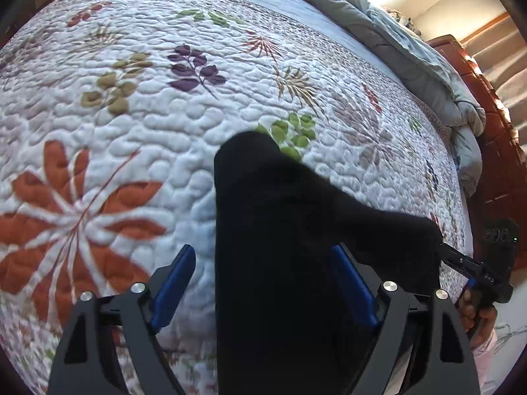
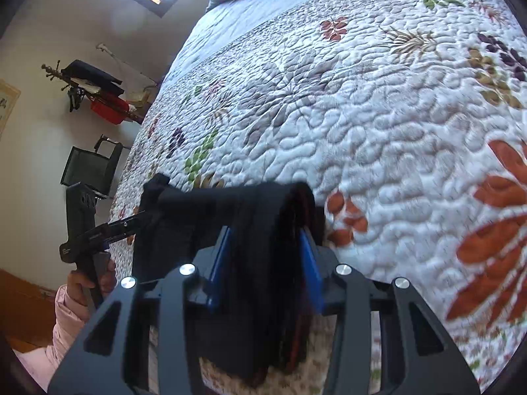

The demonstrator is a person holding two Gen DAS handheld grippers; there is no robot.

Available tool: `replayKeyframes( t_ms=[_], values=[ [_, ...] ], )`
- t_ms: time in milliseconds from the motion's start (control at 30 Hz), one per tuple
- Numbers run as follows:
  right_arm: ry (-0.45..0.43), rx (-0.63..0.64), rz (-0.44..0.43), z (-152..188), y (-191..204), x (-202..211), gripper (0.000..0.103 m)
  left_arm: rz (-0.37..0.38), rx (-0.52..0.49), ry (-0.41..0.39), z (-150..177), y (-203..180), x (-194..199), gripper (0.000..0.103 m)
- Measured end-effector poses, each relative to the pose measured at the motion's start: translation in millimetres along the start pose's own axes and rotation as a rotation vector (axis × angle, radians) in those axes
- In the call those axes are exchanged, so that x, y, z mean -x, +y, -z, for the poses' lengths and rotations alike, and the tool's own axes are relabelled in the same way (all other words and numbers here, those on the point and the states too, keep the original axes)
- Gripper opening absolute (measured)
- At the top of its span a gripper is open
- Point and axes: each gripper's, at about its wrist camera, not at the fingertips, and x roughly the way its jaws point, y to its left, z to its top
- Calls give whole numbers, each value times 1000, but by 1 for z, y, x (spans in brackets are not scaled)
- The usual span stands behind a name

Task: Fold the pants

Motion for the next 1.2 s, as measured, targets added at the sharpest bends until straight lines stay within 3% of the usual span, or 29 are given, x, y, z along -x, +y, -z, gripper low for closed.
replayKeyframes(
  t_ms=[200,267,433,500,633,767,900,933,967,1000,1100,1200],
  values=[
    [43,-40,-51,59,-5,22,47,46,-37,39,66,-10,14,85],
    [52,-60,-80,74,-5,25,49,13,-59,30,84,-18,13,88],
    [74,-38,-31,87,7,15,55,-72,-82,24,93,-28,8,88],
    [90,-34,13,86,10,8,46,-97,-80,22,92,-32,8,87],
    [88,19,117,88,18,5,14,-140,-69,18,94,-36,8,82],
    [94,61,166,87,25,11,1,-166,-77,3,97,-38,12,69],
    [105,93,235,93,31,14,0,-182,-95,-12,102,-37,17,65],
    [107,98,292,93,29,11,0,-194,-101,-14,103,-36,16,65],
    [111,123,425,94,24,6,0,-203,-104,-13,104,-35,13,65],
    [121,124,464,93,16,0,0,-205,-100,-12,105,-34,12,66],
    [121,22,321,99,-1,1,0,-217,-104,-24,107,-38,14,69],
    [97,64,363,102,7,8,9,-271,-114,-17,111,-45,19,78]
  ],
)
